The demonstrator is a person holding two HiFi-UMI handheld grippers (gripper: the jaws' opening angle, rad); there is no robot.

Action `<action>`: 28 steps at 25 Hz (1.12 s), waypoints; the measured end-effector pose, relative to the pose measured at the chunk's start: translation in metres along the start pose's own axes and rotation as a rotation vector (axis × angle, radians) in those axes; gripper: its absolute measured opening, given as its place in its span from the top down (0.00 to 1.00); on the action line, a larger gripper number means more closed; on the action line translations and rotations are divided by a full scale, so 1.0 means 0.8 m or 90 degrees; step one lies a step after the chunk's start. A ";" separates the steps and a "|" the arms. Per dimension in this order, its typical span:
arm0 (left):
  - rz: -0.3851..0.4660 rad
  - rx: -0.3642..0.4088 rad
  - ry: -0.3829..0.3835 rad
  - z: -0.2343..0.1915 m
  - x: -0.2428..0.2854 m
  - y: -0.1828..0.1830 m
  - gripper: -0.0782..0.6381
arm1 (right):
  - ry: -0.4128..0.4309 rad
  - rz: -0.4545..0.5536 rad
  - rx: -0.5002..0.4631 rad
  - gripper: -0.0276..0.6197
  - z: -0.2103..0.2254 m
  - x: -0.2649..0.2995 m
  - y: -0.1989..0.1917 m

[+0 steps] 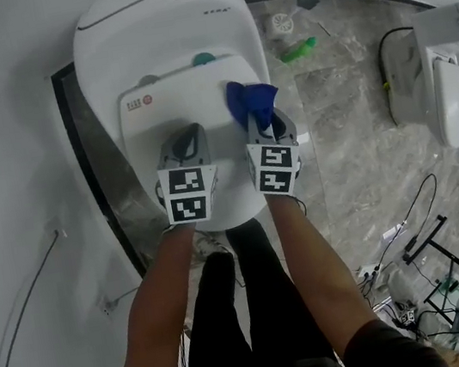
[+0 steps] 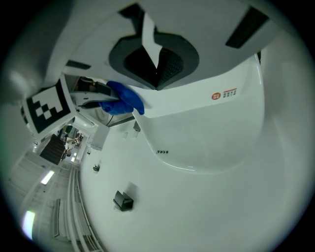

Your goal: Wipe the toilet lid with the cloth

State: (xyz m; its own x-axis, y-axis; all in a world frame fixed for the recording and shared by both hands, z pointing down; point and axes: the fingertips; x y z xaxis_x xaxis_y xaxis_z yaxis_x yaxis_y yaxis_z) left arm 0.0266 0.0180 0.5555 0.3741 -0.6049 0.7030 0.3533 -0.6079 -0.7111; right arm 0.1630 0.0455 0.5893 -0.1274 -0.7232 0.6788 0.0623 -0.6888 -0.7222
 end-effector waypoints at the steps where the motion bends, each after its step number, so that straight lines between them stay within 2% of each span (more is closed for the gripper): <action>1: 0.000 0.004 -0.005 0.008 0.002 0.001 0.88 | -0.012 -0.002 0.022 0.78 0.015 -0.004 -0.008; 5: 0.001 -0.006 -0.011 0.019 0.004 -0.003 0.88 | -0.034 -0.019 0.041 0.78 0.048 -0.011 -0.025; 9: 0.012 -0.073 -0.006 -0.002 -0.007 -0.007 0.88 | -0.007 0.020 0.008 0.78 0.026 -0.018 0.003; 16: 0.036 -0.162 0.074 -0.091 -0.058 -0.028 0.88 | 0.141 0.077 -0.079 0.78 -0.126 -0.022 0.055; 22: 0.030 -0.235 0.157 -0.173 -0.104 -0.078 0.88 | 0.242 0.032 -0.181 0.78 -0.255 -0.002 0.034; 28: 0.025 -0.273 0.219 -0.212 -0.137 -0.119 0.88 | 0.320 -0.010 -0.296 0.78 -0.351 0.011 0.001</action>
State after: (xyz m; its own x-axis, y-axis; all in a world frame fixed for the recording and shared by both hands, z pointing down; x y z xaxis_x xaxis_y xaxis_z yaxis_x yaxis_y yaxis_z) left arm -0.1935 0.0548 0.5485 0.0521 -0.7209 0.6910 -0.0637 -0.6930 -0.7181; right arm -0.1158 0.0530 0.5575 -0.5762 -0.5246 0.6267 -0.3608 -0.5247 -0.7710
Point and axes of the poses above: the fingertips, and each gripper's own axes: x forward along the fingers, z to its right, y out of its top, and after that the axes turned 14 degrees about y, right-handed
